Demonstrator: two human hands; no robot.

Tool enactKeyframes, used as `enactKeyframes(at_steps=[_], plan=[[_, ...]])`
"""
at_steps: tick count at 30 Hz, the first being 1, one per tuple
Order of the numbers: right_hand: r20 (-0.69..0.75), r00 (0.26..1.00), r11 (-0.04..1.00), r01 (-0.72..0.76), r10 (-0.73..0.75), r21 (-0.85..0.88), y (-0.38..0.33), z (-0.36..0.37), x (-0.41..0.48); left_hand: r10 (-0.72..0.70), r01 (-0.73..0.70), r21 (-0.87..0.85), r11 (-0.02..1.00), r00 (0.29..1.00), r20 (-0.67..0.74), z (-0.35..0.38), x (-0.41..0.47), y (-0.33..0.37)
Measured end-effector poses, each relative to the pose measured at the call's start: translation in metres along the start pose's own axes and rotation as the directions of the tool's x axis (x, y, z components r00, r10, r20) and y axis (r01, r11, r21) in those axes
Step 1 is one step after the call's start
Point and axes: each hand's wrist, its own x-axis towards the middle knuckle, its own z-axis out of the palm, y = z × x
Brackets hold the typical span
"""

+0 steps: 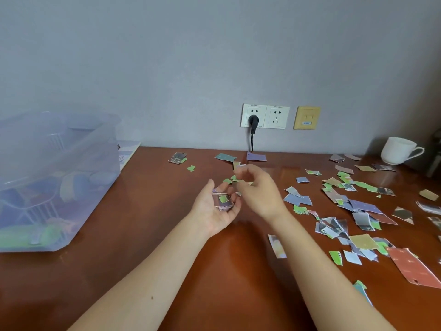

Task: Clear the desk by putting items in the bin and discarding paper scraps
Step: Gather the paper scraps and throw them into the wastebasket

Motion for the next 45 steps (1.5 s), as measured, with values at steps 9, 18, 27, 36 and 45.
enactKeyframes(at_steps=[9,18,27,36,45], plan=[[0.389,0.827,0.749,-0.057,0.406,-0.66,0.031,-0.039,0.043,-0.034,0.031,0.059,0.998,0.998,0.053,0.017,0.038,-0.023],[0.406,0.812,0.608,0.081,0.419,-0.79,0.014,-0.036,0.054,-0.051,0.053,-0.026,0.998,0.994,0.095,0.012,0.036,-0.018],[0.413,0.814,0.714,-0.002,0.407,-0.7,0.02,-0.034,0.048,-0.021,0.028,-0.058,0.998,0.992,0.122,0.011,0.036,-0.017],[0.389,0.821,0.736,-0.055,0.418,-0.674,0.028,-0.029,0.05,0.014,-0.008,-0.054,0.999,0.995,0.103,0.014,0.035,-0.016],[0.303,0.856,0.902,-0.354,0.418,-0.246,0.029,-0.027,0.039,0.13,-0.129,-0.031,0.991,0.991,0.02,0.014,0.027,-0.015]])
